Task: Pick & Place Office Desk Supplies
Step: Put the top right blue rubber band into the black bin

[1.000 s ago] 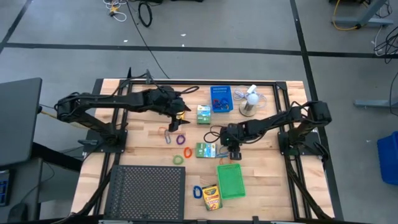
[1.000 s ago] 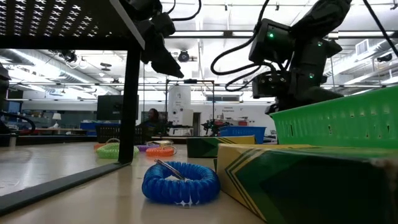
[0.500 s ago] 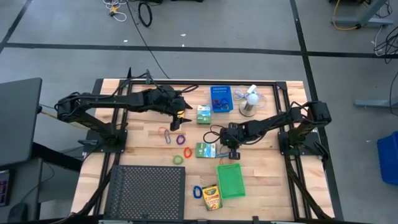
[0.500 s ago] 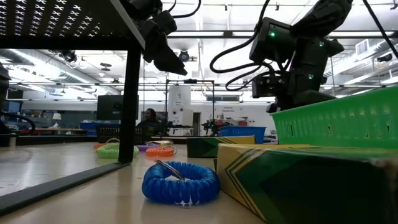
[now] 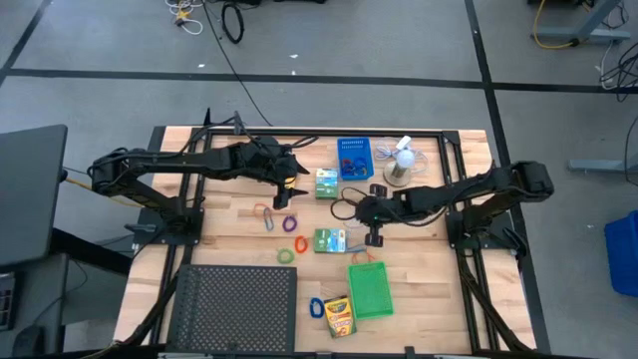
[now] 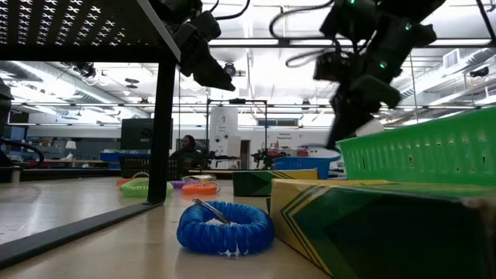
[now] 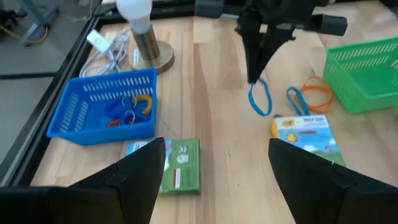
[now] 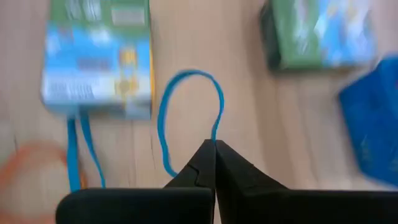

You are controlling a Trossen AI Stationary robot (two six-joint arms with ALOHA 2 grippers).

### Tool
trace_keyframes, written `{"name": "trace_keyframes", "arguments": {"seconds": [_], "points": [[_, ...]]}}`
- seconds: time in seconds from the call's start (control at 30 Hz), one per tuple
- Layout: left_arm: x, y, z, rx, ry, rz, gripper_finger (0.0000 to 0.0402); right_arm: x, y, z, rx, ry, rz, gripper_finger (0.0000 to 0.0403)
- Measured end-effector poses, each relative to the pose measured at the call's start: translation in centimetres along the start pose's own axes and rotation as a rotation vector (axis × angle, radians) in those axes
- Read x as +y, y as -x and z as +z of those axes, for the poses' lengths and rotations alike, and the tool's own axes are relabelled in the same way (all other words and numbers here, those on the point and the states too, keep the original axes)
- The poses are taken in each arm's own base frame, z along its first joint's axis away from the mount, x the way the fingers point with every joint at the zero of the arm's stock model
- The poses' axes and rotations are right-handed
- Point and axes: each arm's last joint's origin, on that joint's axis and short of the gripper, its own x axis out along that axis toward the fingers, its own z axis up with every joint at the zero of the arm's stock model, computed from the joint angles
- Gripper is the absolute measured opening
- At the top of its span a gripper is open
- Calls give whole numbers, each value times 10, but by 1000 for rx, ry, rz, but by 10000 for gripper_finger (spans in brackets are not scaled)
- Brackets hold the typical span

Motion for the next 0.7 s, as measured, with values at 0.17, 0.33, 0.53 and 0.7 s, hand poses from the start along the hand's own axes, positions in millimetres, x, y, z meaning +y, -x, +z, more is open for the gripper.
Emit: {"name": "trace_keyframes", "arguments": {"seconds": [0.17, 0.33, 0.53, 0.7], "points": [[0, 0, 3, -44, -6, -34, 293, -3, 13, 17, -187, 27, -32, 0], [0, 0, 6, -66, -10, -34, 293, -7, 19, 29, -307, 61, -107, 0], [0, 1, 9, -104, -18, -57, 293, -17, 21, 39, -405, 36, -198, 0], [0, 1, 13, -145, -2, -68, 293, -19, 26, 48, -503, 41, -257, 0]]}}
